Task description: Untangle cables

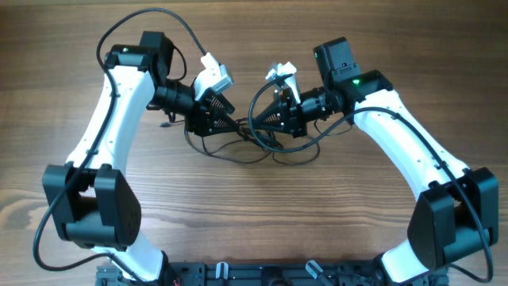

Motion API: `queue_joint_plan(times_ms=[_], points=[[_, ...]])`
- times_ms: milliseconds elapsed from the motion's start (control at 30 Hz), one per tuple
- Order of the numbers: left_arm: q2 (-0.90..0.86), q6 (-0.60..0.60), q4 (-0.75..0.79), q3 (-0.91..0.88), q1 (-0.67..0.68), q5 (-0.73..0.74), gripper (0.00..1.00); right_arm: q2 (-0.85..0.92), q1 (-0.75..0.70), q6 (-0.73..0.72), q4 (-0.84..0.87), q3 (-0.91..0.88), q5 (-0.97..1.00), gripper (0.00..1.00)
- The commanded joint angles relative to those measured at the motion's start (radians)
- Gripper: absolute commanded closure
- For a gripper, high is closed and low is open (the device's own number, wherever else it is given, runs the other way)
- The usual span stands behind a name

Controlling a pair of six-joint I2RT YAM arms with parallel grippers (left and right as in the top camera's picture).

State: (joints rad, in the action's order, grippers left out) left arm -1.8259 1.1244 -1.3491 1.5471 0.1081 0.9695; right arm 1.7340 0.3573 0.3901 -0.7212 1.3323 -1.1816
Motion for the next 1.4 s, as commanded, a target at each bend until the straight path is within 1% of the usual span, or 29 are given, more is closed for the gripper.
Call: queue_joint_plan(times_ms=[0, 167, 233, 267, 333, 367, 400, 433, 500, 533, 567, 633, 700, 767, 800, 833, 933, 1000, 1033, 1067, 1133, 1200, 1233, 1367], points=[[-0.018, 0.02, 0.008, -0.009, 0.027, 0.037, 0.41, -0.002, 0.002, 0.0, 0.005, 0.027, -0.032, 0.96], [-0.019, 0.02, 0.027, -0.01, 0.066, 0.036, 0.45, -0.002, 0.002, -0.001, 0.006, 0.027, -0.032, 0.96], [-0.02, 0.02, 0.03, -0.01, 0.069, 0.035, 0.47, -0.002, 0.002, -0.001, 0.006, 0.027, -0.032, 0.96], [-0.02, 0.02, 0.03, -0.01, 0.069, 0.031, 0.51, -0.002, 0.002, 0.0, 0.006, 0.027, -0.032, 0.96], [-0.02, 0.02, 0.029, -0.012, 0.069, 0.011, 0.6, -0.002, 0.002, 0.0, 0.006, 0.027, -0.032, 0.96], [-0.02, 0.02, 0.034, -0.018, 0.069, 0.003, 0.67, -0.002, 0.002, 0.0, 0.007, 0.027, -0.032, 0.96], [-0.02, 0.02, 0.041, -0.031, 0.069, 0.002, 0.7, -0.002, 0.002, -0.001, 0.009, 0.027, -0.032, 0.96], [-0.02, 0.02, 0.047, -0.043, 0.069, 0.002, 0.76, -0.002, 0.002, -0.001, 0.01, 0.027, -0.032, 0.96], [-0.02, 0.019, 0.052, -0.068, 0.069, 0.003, 0.92, -0.002, 0.002, -0.017, 0.013, 0.027, -0.032, 0.96], [-0.02, 0.008, 0.051, -0.075, 0.069, 0.002, 0.96, -0.002, 0.002, -0.039, 0.021, 0.027, -0.032, 0.96], [-0.02, -0.013, 0.052, -0.076, 0.069, 0.002, 0.96, -0.002, 0.002, -0.063, 0.034, 0.027, -0.033, 0.96], [-0.02, -0.014, 0.051, -0.076, 0.069, 0.003, 0.96, -0.002, 0.002, -0.092, 0.058, 0.027, -0.032, 0.96], [-0.02, -0.037, 0.055, -0.076, 0.068, 0.003, 0.96, -0.002, 0.001, -0.187, 0.126, 0.027, -0.026, 0.94], [-0.02, -0.071, 0.055, -0.076, 0.063, 0.002, 0.96, -0.002, -0.002, -0.329, 0.228, 0.027, 0.007, 0.78], [-0.02, -0.093, 0.053, -0.076, 0.057, 0.003, 0.96, -0.002, -0.003, -0.416, 0.302, 0.027, 0.022, 0.68], [-0.02, -0.093, 0.047, -0.076, 0.05, 0.003, 0.96, -0.002, -0.003, -0.457, 0.335, 0.027, 0.03, 0.63], [-0.02, -0.141, 0.045, -0.076, 0.013, 0.014, 0.96, -0.004, -0.008, -0.58, 0.428, 0.027, 0.056, 0.6], [-0.02, -0.146, 0.041, -0.076, -0.019, 0.055, 0.96, -0.008, -0.012, -0.638, 0.43, 0.031, 0.078, 0.58], [-0.02, -0.146, 0.04, -0.076, -0.046, 0.098, 0.96, -0.016, -0.012, -0.659, 0.423, 0.031, 0.092, 0.55], [-0.02, -0.146, 0.04, -0.076, -0.069, 0.133, 0.96, -0.025, -0.012, -0.669, 0.412, 0.031, 0.094, 0.55], [-0.02, -0.146, 0.042, -0.076, -0.128, 0.214, 0.96, -0.047, -0.012, -0.684, 0.383, 0.031, 0.105, 0.55], [-0.02, -0.146, 0.041, -0.076, -0.173, 0.277, 0.96, -0.067, -0.012, -0.713, 0.341, 0.031, 0.166, 0.55], [-0.02, -0.171, 0.046, -0.076, -0.209, 0.338, 0.96, -0.076, -0.011, -0.716, 0.313, 0.031, 0.193, 0.55], [-0.02, -0.197, 0.048, -0.076, -0.241, 0.428, 0.96, -0.077, -0.003, -0.732, 0.247, 0.031, 0.222, 0.56]])
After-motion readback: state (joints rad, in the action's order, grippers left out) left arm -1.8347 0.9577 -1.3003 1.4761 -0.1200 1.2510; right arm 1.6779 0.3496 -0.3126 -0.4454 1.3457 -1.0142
